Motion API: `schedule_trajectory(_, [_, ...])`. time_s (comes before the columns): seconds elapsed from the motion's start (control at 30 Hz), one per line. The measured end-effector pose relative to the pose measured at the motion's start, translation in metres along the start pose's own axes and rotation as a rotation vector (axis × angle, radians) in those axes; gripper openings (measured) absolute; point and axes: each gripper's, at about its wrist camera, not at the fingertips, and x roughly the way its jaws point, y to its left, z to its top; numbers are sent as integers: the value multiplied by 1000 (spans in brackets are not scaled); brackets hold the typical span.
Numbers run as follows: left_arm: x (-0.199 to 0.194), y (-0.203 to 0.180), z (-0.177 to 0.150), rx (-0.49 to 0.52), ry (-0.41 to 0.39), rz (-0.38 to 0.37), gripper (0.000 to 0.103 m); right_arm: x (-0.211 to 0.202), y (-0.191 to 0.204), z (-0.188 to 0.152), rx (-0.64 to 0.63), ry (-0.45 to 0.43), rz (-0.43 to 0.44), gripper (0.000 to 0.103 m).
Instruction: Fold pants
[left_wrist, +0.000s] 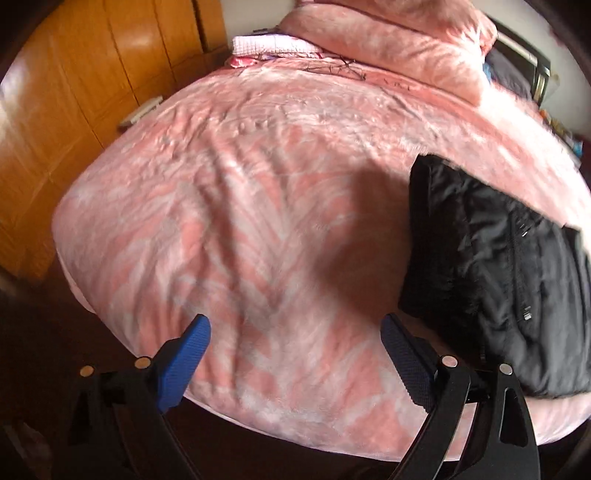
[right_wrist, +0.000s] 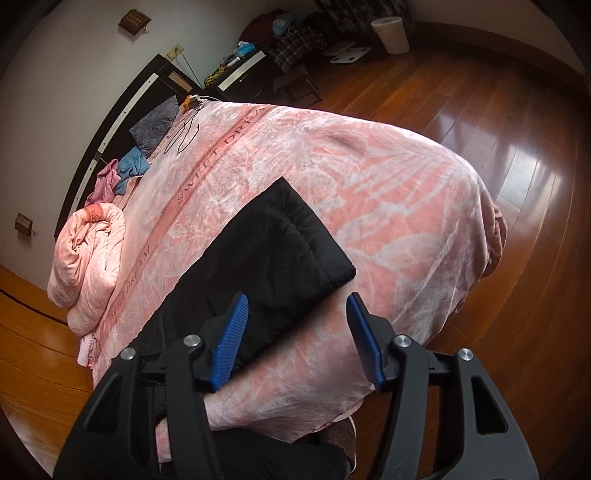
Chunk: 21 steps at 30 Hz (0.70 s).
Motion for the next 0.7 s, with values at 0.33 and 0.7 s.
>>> schedule_trajectory(0.33, [30, -60, 13, -24, 98, -194, 62, 32, -3, -50, 133, 94, 101, 65])
schedule_trajectory(0.7, [40, -70, 31, -31, 100, -88, 42, 60, -17, -33, 254, 81, 137, 66])
